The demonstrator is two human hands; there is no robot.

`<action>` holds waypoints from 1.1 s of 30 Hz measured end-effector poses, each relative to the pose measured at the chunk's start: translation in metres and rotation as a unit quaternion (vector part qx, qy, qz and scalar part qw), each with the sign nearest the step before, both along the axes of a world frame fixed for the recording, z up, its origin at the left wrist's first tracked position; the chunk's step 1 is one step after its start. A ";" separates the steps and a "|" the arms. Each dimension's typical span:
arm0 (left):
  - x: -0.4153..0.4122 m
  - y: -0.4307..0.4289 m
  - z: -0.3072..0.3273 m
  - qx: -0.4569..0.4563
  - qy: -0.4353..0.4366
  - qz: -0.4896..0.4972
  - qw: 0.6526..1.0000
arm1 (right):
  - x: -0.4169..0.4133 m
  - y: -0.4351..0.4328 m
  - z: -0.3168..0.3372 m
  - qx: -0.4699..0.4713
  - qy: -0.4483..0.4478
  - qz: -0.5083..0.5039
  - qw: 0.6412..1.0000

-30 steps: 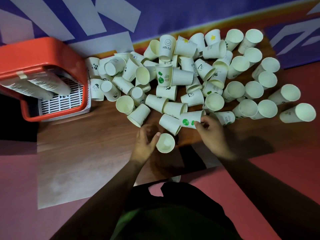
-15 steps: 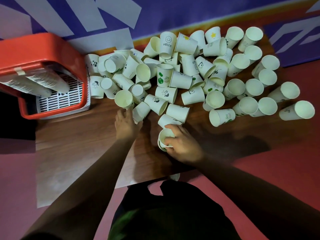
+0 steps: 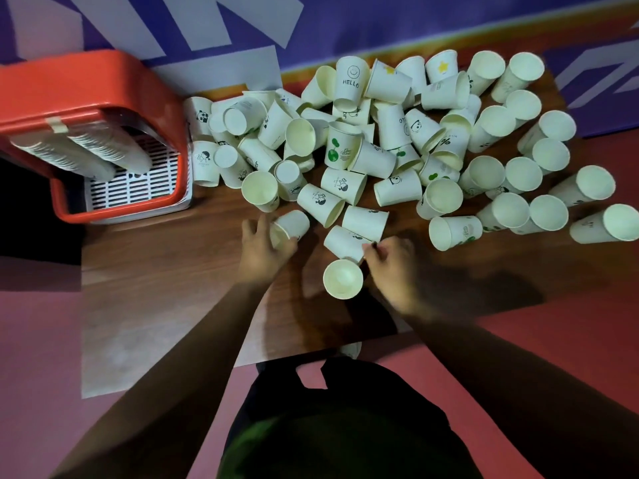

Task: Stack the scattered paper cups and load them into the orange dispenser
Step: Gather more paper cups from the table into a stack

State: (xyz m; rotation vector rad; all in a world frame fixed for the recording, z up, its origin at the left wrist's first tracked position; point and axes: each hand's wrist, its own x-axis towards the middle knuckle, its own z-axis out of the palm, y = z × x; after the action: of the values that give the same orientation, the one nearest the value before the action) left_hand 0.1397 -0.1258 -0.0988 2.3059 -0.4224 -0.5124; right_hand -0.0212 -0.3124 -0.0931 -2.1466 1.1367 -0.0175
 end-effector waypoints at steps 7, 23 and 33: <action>-0.037 0.012 0.062 -0.183 0.136 -0.038 0.973 | 0.022 -0.009 0.000 0.306 0.023 -0.213 0.928; -0.074 -0.001 0.003 0.036 -0.055 -0.279 0.958 | 0.018 -0.028 0.038 0.070 -0.111 0.017 0.991; -0.023 0.002 0.001 0.022 -0.037 -0.066 0.997 | -0.009 -0.010 0.068 -0.029 -0.200 0.115 0.973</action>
State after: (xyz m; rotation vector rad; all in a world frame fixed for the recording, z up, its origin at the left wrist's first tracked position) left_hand 0.1165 -0.1234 -0.0979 2.3560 -0.6071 -0.5066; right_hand -0.0300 -0.3228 -0.0248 -2.1847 0.6604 -0.3660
